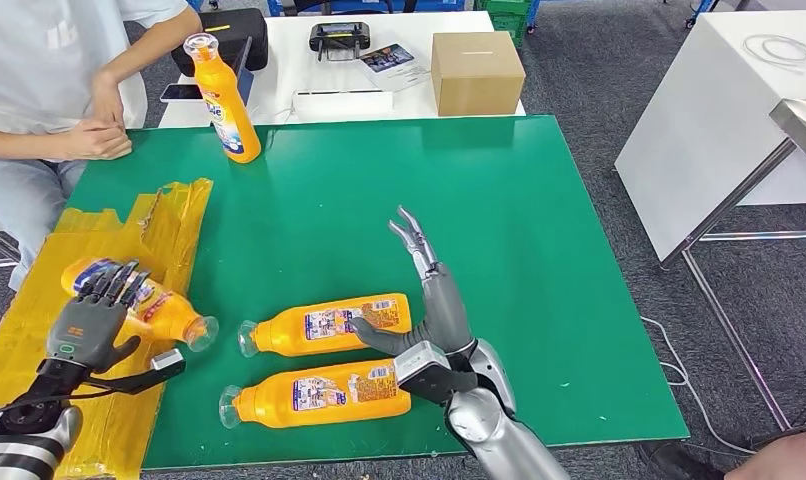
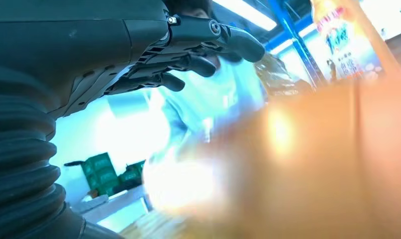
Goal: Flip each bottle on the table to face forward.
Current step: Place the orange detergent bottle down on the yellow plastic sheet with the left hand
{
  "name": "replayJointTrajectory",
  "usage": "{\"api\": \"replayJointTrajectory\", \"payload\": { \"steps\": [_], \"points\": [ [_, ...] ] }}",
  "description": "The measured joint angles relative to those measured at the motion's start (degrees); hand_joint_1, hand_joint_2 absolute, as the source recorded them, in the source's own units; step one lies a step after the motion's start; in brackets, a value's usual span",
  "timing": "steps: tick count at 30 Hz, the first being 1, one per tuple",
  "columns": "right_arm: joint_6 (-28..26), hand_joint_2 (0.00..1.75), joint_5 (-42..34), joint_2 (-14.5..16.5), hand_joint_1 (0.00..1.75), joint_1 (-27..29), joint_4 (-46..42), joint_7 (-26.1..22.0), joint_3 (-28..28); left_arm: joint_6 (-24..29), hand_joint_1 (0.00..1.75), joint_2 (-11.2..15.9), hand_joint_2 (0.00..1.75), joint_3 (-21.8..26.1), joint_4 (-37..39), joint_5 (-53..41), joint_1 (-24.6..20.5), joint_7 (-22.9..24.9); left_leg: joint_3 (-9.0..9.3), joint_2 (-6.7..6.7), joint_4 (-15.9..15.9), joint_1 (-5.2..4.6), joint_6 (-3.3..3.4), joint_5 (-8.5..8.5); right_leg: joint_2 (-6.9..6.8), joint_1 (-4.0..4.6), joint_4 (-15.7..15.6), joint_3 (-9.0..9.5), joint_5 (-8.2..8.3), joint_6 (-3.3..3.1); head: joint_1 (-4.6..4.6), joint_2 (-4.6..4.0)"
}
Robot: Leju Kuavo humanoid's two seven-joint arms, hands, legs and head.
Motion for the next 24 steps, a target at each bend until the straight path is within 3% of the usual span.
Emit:
{"api": "replayJointTrajectory", "payload": {
  "steps": [15,18,21,24],
  "points": [
    [0.37,1.75,1.74,-0.36,0.00,-0.70,1.40,0.41,0.81,0.66,0.00,0.11,1.75,-4.10,10.10,4.00,-4.65,-2.36,0.23,-0.05,-0.01,-0.01,0.00,0.00,-0.02,-0.01,0.00,0.24,0.00,0.00,-0.02,0.00],
    [0.21,1.75,3.33,-0.51,0.00,-0.86,1.77,1.37,1.13,0.73,0.00,-1.01,1.75,-2.44,8.52,10.05,-3.64,-6.41,0.25,-0.05,-0.01,-0.01,-0.01,0.01,-0.02,-0.01,0.00,0.24,0.00,0.00,-0.02,0.00],
    [-0.01,1.75,4.99,-0.85,0.00,-1.09,2.28,2.43,1.43,0.72,0.00,-3.88,1.75,2.02,5.04,16.04,-1.67,-12.23,0.21,-0.06,-0.01,-0.01,0.00,0.02,-0.02,-0.03,0.00,0.24,0.00,0.00,0.02,0.00],
    [-0.10,1.75,5.66,-1.12,0.00,-1.15,2.70,2.86,1.62,0.70,0.00,-5.88,1.75,5.33,2.95,18.02,-0.67,-14.57,0.17,-0.04,0.00,-0.04,0.00,0.01,0.00,-0.05,-0.01,0.20,0.01,0.00,0.01,0.00]
  ]
}}
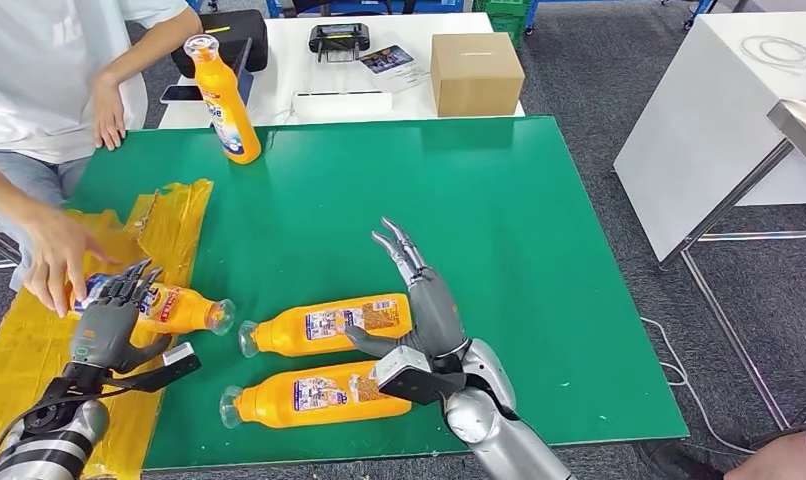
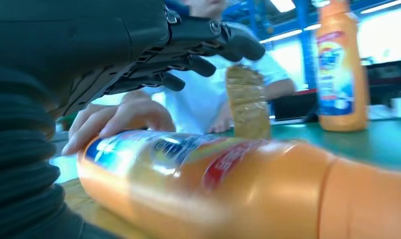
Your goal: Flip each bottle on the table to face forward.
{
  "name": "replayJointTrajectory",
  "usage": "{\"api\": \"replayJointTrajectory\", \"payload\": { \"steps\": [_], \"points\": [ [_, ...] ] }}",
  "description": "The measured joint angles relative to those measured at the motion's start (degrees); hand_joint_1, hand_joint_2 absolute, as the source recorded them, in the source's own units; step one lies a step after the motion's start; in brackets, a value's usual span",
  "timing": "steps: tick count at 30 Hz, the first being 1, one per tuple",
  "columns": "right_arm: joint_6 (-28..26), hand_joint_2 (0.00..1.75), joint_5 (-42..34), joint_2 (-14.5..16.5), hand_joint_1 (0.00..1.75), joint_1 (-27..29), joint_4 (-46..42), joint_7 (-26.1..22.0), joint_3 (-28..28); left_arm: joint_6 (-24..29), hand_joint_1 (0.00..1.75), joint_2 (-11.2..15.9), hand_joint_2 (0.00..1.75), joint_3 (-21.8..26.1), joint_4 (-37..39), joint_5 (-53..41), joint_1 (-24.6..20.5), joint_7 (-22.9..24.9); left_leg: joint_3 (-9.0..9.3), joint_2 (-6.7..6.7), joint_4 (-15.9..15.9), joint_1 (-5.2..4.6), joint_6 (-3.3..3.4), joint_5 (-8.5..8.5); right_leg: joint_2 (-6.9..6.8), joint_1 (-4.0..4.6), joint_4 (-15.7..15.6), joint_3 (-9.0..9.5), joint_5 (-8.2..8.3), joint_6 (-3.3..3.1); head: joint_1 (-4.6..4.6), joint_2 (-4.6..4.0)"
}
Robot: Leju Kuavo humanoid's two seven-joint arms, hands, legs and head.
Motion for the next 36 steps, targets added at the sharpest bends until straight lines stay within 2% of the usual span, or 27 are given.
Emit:
{"api": "replayJointTrajectory", "payload": {
  "steps": [6,10,13,15,20,24,31,36],
  "points": [
    [-0.11,1.75,3.25,-0.47,0.00,-0.20,0.61,2.04,0.04,-0.62,0.00,-3.52,1.75,4.78,-1.76,14.93,0.29,-9.74,-0.05,-0.08,0.01,0.00,0.00,0.00,-0.09,0.00,-0.01,-0.04,0.00,0.00,-0.01,0.00],
    [0.23,1.75,6.16,-0.88,0.00,-0.42,0.85,4.01,0.09,-3.63,0.00,-4.85,1.75,5.28,-5.24,25.19,1.21,-10.72,-0.05,-0.05,0.01,0.02,0.00,-0.01,-0.07,0.02,-0.01,-0.05,0.00,0.00,-0.02,0.00],
    [1.39,1.75,10.95,-1.44,0.00,-1.41,1.70,7.00,0.47,-7.71,0.00,-5.49,1.75,4.97,-11.89,36.09,3.22,-10.91,-0.05,-0.03,0.01,0.02,0.00,0.00,-0.06,0.02,-0.01,-0.05,0.00,0.00,-0.01,0.00],
    [2.47,1.75,14.31,-1.88,0.00,-2.50,2.78,8.68,0.89,-9.29,0.00,-5.94,1.75,4.88,-16.97,39.61,4.68,-11.02,-0.06,-0.04,0.01,0.02,0.00,0.00,-0.07,0.02,-0.01,-0.05,0.00,0.00,-0.01,0.00],
    [5.26,1.75,19.57,-2.67,0.00,-6.01,6.76,11.10,2.52,-9.67,0.00,-7.10,1.75,4.68,-26.80,41.82,7.06,-11.12,-0.07,-0.04,0.01,0.01,0.00,0.00,-0.07,0.01,-0.01,-0.03,0.00,0.00,-0.01,0.00],
    [8.85,1.75,22.86,-2.63,0.00,-10.07,12.27,12.69,4.97,-11.22,0.00,-7.83,1.75,3.92,-31.41,44.84,7.50,-11.12,-0.06,-0.05,0.01,0.01,0.01,0.01,-0.07,0.01,-0.01,-0.02,0.01,0.01,-0.02,0.00],
    [11.33,1.75,24.51,-1.31,0.00,-15.77,21.65,13.67,8.66,-12.25,0.00,-8.92,1.75,1.39,-35.63,46.19,7.75,-11.12,-0.05,-0.06,0.01,0.01,0.03,0.03,-0.08,0.02,0.01,-0.03,0.01,0.01,-0.02,0.00],
    [12.21,1.75,24.21,0.82,0.00,-18.70,28.16,13.47,11.13,-11.80,0.00,-9.72,1.75,-1.47,-37.28,45.41,7.75,-11.12,-0.06,-0.06,0.01,0.01,0.03,0.03,-0.08,0.01,0.00,-0.04,0.01,0.01,-0.02,0.00]
  ]
}}
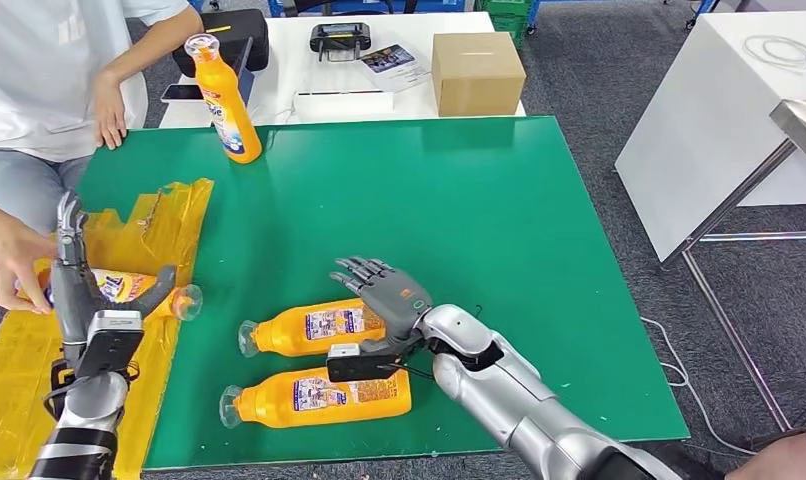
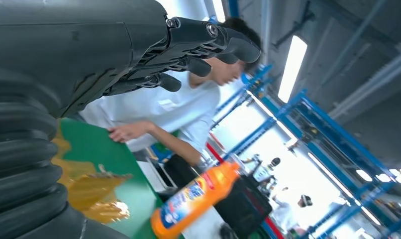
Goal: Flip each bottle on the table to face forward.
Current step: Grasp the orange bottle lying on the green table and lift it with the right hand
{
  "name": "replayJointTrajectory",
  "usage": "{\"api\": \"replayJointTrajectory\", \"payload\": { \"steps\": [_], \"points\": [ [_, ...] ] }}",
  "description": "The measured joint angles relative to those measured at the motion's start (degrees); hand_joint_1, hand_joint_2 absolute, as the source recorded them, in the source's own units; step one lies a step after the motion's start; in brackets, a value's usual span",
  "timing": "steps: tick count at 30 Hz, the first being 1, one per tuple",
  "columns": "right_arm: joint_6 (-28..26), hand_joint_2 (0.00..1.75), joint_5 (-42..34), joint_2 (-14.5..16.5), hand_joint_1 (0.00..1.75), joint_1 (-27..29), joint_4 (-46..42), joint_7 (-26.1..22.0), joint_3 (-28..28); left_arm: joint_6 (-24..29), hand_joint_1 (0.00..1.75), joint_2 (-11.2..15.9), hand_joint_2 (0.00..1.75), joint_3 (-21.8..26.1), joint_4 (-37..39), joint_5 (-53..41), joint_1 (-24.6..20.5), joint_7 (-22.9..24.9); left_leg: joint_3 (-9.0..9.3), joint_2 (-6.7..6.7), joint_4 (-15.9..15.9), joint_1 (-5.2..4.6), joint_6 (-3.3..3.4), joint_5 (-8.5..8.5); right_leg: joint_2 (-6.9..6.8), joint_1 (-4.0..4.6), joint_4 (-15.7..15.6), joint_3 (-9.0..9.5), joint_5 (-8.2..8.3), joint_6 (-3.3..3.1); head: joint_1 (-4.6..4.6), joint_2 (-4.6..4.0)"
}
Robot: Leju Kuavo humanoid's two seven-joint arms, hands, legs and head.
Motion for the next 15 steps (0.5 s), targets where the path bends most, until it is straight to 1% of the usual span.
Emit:
{"api": "replayJointTrajectory", "payload": {
  "steps": [6,15],
  "points": [
    [0.87,1.75,-1.51,2.14,0.00,-1.11,4.89,-1.38,1.82,0.04,0.00,-0.85,1.75,-2.01,-0.48,-0.31,-0.16,0.00,0.01,0.00,0.00,0.00,0.00,0.00,0.00,0.00,0.00,0.00,0.00,0.00,0.01,0.00],
    [2.54,1.75,-1.83,3.91,0.00,-2.24,9.47,-1.42,3.50,0.06,0.00,-1.09,1.75,-3.12,-0.48,0.65,-0.58,0.00,0.01,0.01,0.00,0.00,0.00,0.00,0.00,0.00,0.00,-0.01,0.00,0.00,0.01,0.00]
  ]
}}
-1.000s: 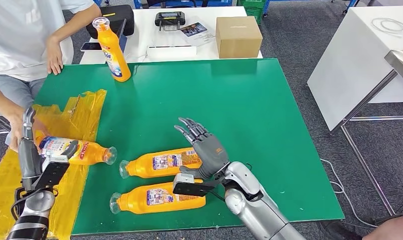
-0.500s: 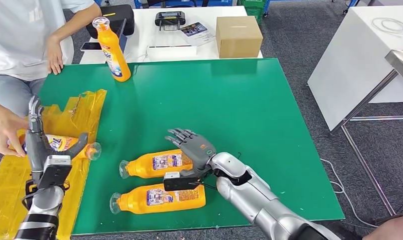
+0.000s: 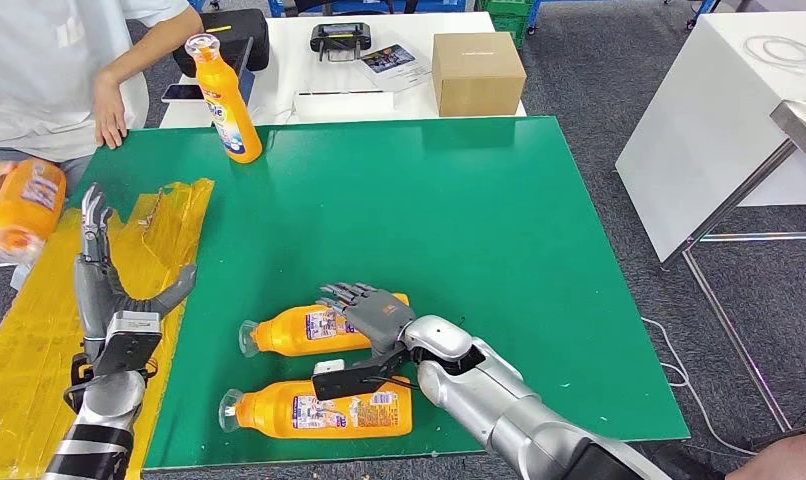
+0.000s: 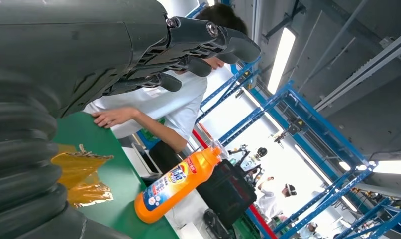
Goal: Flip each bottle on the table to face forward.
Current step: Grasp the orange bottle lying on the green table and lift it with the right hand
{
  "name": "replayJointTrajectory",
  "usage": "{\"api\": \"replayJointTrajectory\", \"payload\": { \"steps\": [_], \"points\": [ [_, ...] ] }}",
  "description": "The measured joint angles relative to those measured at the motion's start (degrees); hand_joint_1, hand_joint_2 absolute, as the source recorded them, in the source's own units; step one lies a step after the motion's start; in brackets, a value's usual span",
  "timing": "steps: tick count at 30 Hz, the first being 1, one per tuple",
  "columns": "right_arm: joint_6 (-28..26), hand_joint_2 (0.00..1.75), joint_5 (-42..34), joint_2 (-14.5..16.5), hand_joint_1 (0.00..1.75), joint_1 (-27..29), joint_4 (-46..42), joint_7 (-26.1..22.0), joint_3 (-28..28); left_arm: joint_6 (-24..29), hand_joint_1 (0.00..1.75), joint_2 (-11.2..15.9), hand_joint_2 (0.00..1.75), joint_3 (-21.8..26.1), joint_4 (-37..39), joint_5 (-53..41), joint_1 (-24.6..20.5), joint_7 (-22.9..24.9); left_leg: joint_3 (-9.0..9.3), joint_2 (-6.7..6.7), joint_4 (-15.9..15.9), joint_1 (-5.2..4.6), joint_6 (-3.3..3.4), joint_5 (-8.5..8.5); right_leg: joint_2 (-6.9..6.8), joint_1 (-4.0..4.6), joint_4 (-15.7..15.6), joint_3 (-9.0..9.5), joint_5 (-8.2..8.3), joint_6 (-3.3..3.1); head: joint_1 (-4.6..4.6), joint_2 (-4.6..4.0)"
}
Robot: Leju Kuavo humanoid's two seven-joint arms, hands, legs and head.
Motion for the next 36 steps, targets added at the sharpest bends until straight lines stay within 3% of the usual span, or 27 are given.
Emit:
{"api": "replayJointTrajectory", "payload": {
  "steps": [12,17,22,23,26,27,36],
  "points": [
    [0.44,1.75,0.21,0.84,0.00,-1.15,3.57,2.42,0.87,0.52,0.00,-0.15,1.75,-0.70,0.00,0.47,-0.05,0.00,0.00,0.00,0.00,0.00,0.00,0.00,0.00,0.00,0.00,0.00,0.00,0.00,-0.01,0.00],
    [0.02,1.75,1.38,1.24,0.00,-1.82,5.34,6.71,1.37,0.52,0.00,-0.29,1.75,-0.99,0.00,0.40,-0.05,0.02,0.00,0.00,0.00,0.00,0.00,0.00,0.00,0.00,0.00,0.00,0.00,0.00,-0.01,0.00],
    [-0.39,1.75,1.66,1.65,0.00,-2.39,6.69,8.05,1.65,0.43,0.00,-0.46,1.75,-1.13,0.00,0.18,-0.04,0.02,0.00,0.00,0.00,0.00,0.00,0.00,0.00,0.00,0.00,0.00,0.00,0.00,-0.01,0.00],
    [-0.58,1.75,1.75,1.72,0.09,-2.48,6.93,8.54,1.67,0.34,0.00,-0.51,1.75,-1.14,0.00,0.03,-0.04,0.02,0.00,0.00,0.00,0.00,0.00,0.00,0.00,0.00,0.00,0.00,0.00,0.00,-0.01,0.00],
    [-0.92,1.75,2.45,1.95,1.34,-2.86,7.91,10.43,1.69,-0.16,0.00,-0.86,1.75,-1.15,0.00,-0.45,-0.04,0.02,0.00,0.00,0.00,0.00,0.00,0.00,0.00,0.00,0.00,0.00,0.00,0.00,-0.01,0.00],
    [-0.93,1.75,2.74,2.03,1.69,-3.02,8.31,11.02,1.69,-0.34,0.00,-1.02,1.75,-1.16,0.01,-0.56,-0.05,0.02,0.01,0.00,0.00,0.00,0.00,0.00,0.00,0.00,0.00,0.00,0.00,0.00,-0.01,0.00],
    [-1.72,1.75,3.34,2.62,1.75,-3.97,10.92,12.30,1.69,-0.63,0.00,-2.21,1.75,-1.91,0.55,-1.34,-0.05,0.02,0.04,0.00,0.01,0.00,0.00,0.00,0.00,-0.01,0.00,0.03,0.00,0.00,-0.01,0.00]
  ]
}}
